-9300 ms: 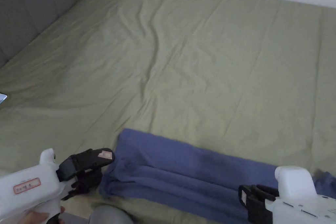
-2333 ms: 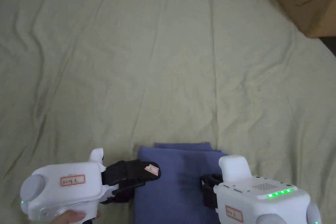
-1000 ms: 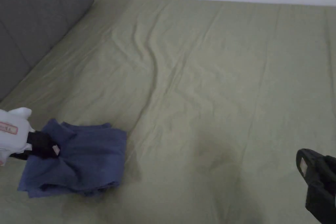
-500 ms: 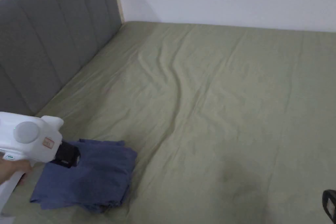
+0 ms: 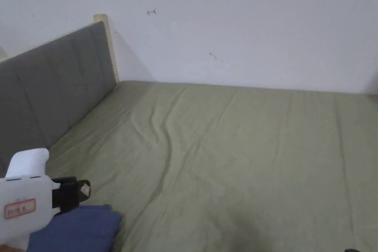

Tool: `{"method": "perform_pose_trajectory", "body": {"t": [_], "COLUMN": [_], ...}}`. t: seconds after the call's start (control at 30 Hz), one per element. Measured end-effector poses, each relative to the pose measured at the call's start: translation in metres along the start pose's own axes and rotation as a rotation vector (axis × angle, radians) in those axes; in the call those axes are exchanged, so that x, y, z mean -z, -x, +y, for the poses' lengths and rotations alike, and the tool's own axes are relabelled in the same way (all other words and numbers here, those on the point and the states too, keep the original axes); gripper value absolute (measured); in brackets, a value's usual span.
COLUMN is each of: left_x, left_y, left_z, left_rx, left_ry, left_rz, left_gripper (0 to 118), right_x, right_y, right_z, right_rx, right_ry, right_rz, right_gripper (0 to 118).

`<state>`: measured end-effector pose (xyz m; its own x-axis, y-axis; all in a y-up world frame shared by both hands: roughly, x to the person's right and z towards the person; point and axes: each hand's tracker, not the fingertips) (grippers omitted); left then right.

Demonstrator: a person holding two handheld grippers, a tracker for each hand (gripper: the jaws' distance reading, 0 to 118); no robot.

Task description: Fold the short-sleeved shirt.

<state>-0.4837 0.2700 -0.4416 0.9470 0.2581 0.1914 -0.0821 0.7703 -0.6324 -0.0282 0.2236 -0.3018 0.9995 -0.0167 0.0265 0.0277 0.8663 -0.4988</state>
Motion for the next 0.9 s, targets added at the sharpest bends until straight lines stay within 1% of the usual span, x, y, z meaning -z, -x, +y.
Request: {"method": "perform_pose_trajectory", "body": {"t": [0.1, 0.13, 0.17, 0.23, 0.27, 0.4, 0.43, 0.5, 0.63, 0.67, 0.7, 0.73, 0.77, 0.8, 0.83, 0.87, 0.9], "left_x": [-0.007, -0.008, -0.006, -0.013, -0.017, -0.034, -0.039, -0.047, -0.056, -0.058, -0.06, -0.063, -0.065, -0.066, -0.069, -0.073, -0.076], "left_y": [-0.058, -0.075, -0.089, -0.117, -0.131, -0.176, -0.187, -0.2, -0.221, -0.222, -0.225, -0.224, -0.223, -0.221, -0.222, -0.223, -0.224], "left_z": [-0.018, -0.025, -0.03, -0.042, -0.047, -0.059, -0.061, -0.064, -0.065, -0.064, -0.063, -0.062, -0.06, -0.059, -0.059, -0.06, -0.06], "left_rx": [0.028, 0.064, 0.13, 0.156, 0.19, 0.202, 0.218, 0.181, 0.234, 0.23, 0.227, 0.224, 0.219, 0.218, 0.212, 0.207, 0.216], "left_ry": [-0.036, -0.043, -0.059, -0.13, -0.174, -0.292, -0.323, -0.392, -0.458, -0.456, -0.465, -0.473, -0.471, -0.466, -0.479, -0.495, -0.503], "left_rz": [-0.013, -0.004, 0.002, 0.02, 0.02, 0.044, 0.055, 0.067, 0.135, 0.14, 0.149, 0.149, 0.144, 0.143, 0.131, 0.133, 0.134], "left_gripper": [2, 2, 2, 1, 1, 1, 1, 1, 1, 3, 17, 65, 99, 108, 108, 108, 110], "right_x": [-0.021, -0.026, -0.032, -0.042, -0.048, -0.071, -0.075, -0.084, -0.096, -0.097, -0.099, -0.101, -0.103, -0.104, -0.105, -0.105, -0.106], "right_y": [-0.015, -0.018, -0.021, -0.026, -0.026, -0.024, -0.024, -0.023, -0.021, -0.021, -0.022, -0.022, -0.023, -0.024, -0.026, -0.029, -0.03], "right_z": [0.011, 0.014, 0.018, 0.024, 0.027, 0.033, 0.035, 0.037, 0.041, 0.042, 0.042, 0.043, 0.043, 0.044, 0.045, 0.047, 0.048], "right_rx": [0.044, 0.05, 0.052, 0.047, 0.045, 0.023, 0.028, 0.042, 0.042, 0.042, 0.041, 0.043, 0.047, 0.053, 0.061, 0.073, 0.083], "right_ry": [-0.083, -0.106, -0.122, -0.152, -0.175, -0.278, -0.292, -0.33, -0.378, -0.386, -0.395, -0.402, -0.413, -0.42, -0.423, -0.42, -0.421], "right_rz": [-0.044, -0.059, -0.077, -0.094, -0.108, -0.174, -0.17, -0.167, -0.179, -0.18, -0.183, -0.192, -0.201, -0.205, -0.202, -0.195, -0.191], "right_gripper": [3, 3, 3, 3, 3, 3, 3, 3, 3, 3, 4, 17, 34, 57, 91, 108, 116]}}
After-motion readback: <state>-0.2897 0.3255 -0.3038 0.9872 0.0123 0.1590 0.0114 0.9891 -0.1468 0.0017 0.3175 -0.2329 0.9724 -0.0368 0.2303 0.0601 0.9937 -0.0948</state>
